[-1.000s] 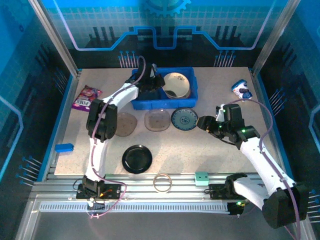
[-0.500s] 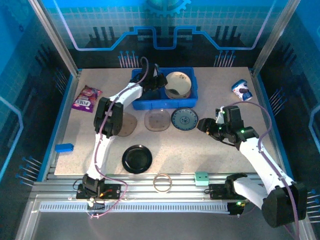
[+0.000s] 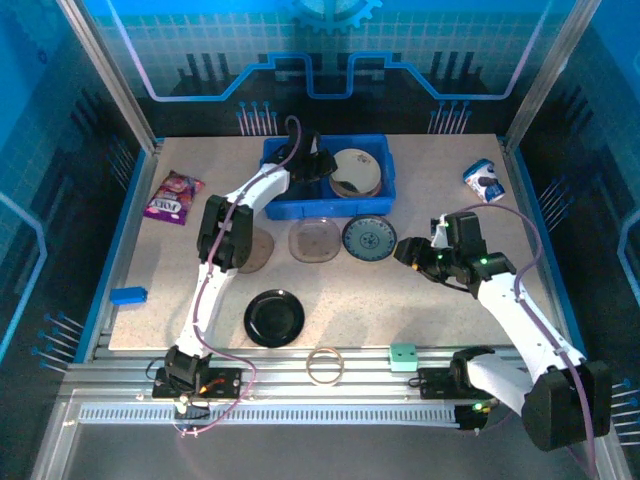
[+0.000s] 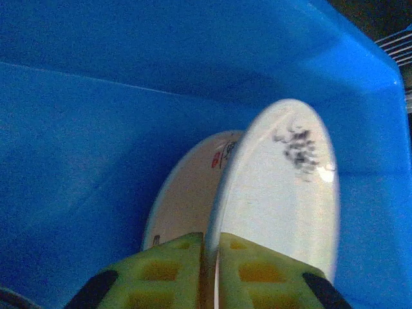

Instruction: Place the plates into the plastic bin on the countertop

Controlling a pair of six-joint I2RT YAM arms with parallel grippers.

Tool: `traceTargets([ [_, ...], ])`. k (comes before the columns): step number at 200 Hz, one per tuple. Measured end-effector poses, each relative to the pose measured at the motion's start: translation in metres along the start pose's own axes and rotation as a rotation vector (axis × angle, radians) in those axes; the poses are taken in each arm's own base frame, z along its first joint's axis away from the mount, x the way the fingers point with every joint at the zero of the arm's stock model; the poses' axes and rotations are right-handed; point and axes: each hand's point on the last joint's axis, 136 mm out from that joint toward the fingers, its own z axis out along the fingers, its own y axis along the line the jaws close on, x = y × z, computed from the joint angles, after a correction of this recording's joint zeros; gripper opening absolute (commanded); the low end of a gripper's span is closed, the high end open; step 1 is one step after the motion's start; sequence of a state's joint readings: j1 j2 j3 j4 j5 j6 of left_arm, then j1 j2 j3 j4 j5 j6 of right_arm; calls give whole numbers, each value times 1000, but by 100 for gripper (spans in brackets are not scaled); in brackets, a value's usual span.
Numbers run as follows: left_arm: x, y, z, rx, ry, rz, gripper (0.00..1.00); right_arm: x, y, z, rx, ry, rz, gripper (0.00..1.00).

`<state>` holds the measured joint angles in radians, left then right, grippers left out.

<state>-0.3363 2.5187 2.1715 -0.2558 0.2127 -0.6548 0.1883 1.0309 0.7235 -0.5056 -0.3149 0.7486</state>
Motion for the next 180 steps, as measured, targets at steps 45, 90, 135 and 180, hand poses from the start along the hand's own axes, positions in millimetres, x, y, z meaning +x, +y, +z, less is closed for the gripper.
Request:
traceTargets([
  [45,-13,-13,-4,21,-22,12,40,1,-3,3,10,12,-3,62],
  [90,-13,-14,-5,21,-19,19,62,-1,-6,3,29,2,-14,61],
  [135,-14,-16,-7,14,-17,43,68,-2,-17,12,77,11,-6,60],
  [180,-26,-36,-29,34,-41,79,68,-11,-22,22,100,-8,-4,52],
])
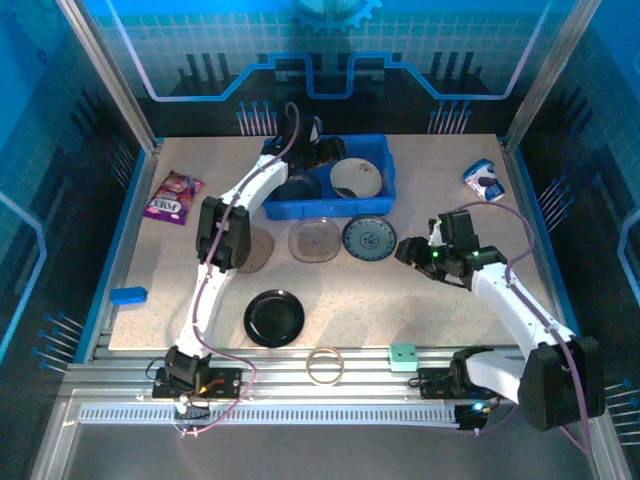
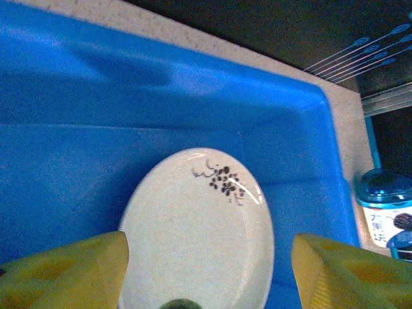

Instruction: Place the plates into the plastic bin on the countertop

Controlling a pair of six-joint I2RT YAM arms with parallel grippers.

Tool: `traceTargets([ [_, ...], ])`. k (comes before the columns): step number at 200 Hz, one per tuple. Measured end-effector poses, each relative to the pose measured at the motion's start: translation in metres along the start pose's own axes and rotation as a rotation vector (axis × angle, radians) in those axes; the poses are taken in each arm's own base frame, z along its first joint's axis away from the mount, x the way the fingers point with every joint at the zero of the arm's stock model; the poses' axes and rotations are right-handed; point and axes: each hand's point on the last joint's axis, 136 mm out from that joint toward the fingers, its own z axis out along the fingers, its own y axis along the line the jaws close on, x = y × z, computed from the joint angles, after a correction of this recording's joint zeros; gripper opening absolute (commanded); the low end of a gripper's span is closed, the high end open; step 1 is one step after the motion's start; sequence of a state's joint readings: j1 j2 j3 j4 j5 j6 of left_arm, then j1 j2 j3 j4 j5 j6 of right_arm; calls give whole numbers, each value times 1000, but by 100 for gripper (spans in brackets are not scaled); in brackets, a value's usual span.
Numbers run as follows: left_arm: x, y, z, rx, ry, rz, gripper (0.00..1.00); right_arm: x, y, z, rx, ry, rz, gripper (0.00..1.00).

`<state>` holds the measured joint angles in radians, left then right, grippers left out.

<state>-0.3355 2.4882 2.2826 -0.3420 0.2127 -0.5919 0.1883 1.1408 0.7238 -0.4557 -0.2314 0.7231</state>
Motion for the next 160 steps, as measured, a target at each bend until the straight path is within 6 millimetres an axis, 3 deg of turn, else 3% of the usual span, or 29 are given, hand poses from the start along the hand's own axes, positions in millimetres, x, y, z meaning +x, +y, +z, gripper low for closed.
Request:
traceTargets([
  [36,-18,-35,-45,41,-47,43,68,-7,-2,13,6,-5,7,45],
  [62,-5,-59,-90,80,-53,62,69,-13,-1,19,-2,-24,11,43],
  [85,31,-83,-123,130,-22,91,69,-15,-3,25,-11,-38,24,38],
  [112,83,-100,-140,185,61,122,69,-19,-3,33,-14,-42,41,36],
  [160,168,-79,-146,171,232,124,70,-18,-15,59,14,-3,72,36],
])
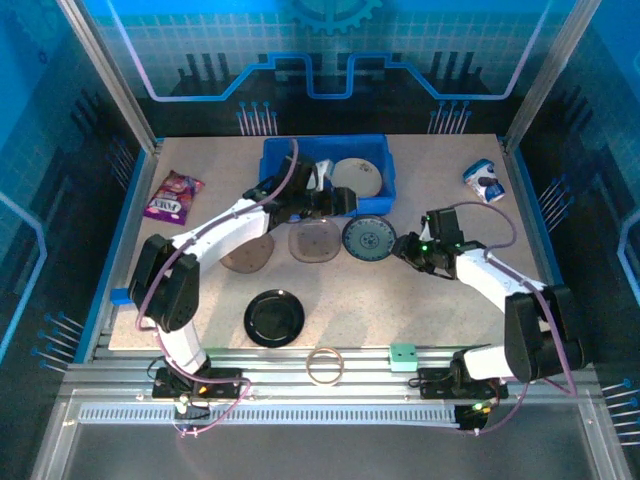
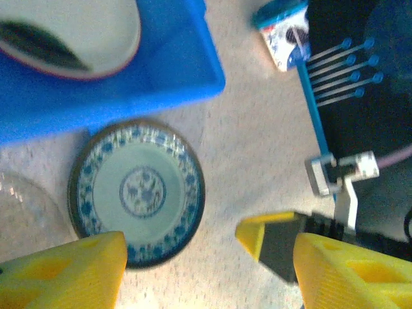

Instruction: Place the plates into the plastic bin on the countertop

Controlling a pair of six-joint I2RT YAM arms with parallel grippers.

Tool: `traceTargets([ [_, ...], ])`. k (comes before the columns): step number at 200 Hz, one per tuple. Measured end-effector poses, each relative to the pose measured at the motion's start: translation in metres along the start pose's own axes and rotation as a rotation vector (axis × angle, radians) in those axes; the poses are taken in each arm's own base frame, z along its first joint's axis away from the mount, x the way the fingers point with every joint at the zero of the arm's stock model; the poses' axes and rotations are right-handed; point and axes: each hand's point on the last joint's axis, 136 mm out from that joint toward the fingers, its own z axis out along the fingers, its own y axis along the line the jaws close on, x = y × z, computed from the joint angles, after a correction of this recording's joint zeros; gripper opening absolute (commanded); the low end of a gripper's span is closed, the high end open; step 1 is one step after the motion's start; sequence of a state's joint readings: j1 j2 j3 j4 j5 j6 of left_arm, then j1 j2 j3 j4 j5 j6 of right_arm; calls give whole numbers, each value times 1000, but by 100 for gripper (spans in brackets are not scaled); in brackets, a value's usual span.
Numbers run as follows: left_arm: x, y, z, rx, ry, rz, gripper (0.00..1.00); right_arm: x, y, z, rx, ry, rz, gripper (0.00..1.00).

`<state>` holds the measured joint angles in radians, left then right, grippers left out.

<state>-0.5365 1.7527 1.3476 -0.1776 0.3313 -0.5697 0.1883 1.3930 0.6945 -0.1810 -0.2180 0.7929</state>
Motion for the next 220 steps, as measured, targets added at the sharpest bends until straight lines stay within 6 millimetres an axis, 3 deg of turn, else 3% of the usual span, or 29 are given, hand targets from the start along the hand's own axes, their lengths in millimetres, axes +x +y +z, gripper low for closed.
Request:
traceTargets([
  [38,40,2,-11,14,50,2,70,-2,-4,16,12,19,23,35],
  [94,65,18,-9,29,68,-11,70,-8,-6,35,-3,34,60,32],
  [220,61,12,-8,63,54,2,68,-12,-8,60,-12,75,128,27],
])
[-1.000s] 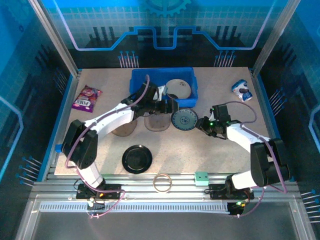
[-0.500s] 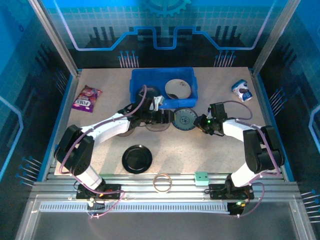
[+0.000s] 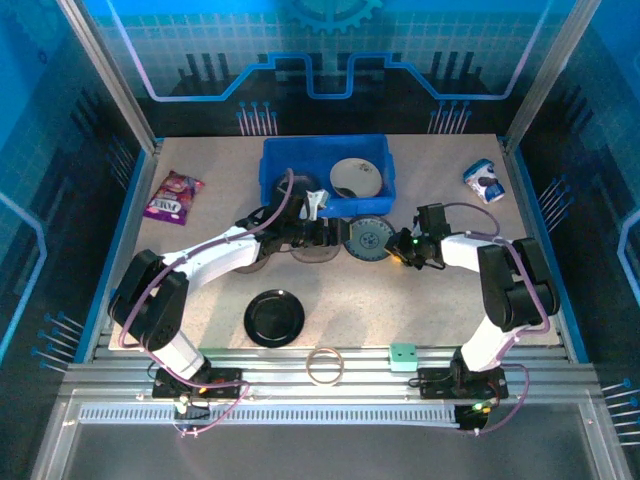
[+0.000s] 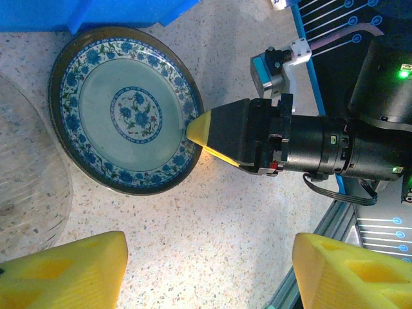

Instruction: Place the plates into the plastic bin on the countertop

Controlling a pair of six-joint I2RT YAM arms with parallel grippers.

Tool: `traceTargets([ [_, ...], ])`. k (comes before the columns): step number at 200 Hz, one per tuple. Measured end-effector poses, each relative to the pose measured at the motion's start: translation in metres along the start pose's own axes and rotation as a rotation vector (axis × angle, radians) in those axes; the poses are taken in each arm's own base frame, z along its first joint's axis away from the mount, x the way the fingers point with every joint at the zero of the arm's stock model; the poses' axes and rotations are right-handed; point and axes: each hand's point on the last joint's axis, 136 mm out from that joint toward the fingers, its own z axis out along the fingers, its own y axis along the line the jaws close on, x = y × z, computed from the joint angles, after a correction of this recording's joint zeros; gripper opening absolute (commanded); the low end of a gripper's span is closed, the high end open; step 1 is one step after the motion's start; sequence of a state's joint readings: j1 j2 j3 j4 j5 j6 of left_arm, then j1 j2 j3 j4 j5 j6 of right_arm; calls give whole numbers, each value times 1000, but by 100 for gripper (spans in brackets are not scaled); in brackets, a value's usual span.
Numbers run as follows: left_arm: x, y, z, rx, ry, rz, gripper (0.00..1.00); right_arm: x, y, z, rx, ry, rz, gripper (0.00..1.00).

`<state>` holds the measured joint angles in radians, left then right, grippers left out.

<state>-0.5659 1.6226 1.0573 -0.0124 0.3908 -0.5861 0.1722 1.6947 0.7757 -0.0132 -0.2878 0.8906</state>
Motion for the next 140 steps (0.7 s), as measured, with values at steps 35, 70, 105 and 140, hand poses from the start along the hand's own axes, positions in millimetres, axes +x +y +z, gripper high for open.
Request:
traceTargets([
  [35,0,1,1,-1,2,-1,68,0,-2,1,3,9,16,24],
  [70,2,4,4,-7,9,-6,68,0,-2,1,9,13,23,19],
  [105,4,8,7,-14,17,-11,68,-1,-2,2,6,11,22,16],
  [140,5,10,9,-18,22,-14,68,-6,3,5,-19,-5,9,9],
])
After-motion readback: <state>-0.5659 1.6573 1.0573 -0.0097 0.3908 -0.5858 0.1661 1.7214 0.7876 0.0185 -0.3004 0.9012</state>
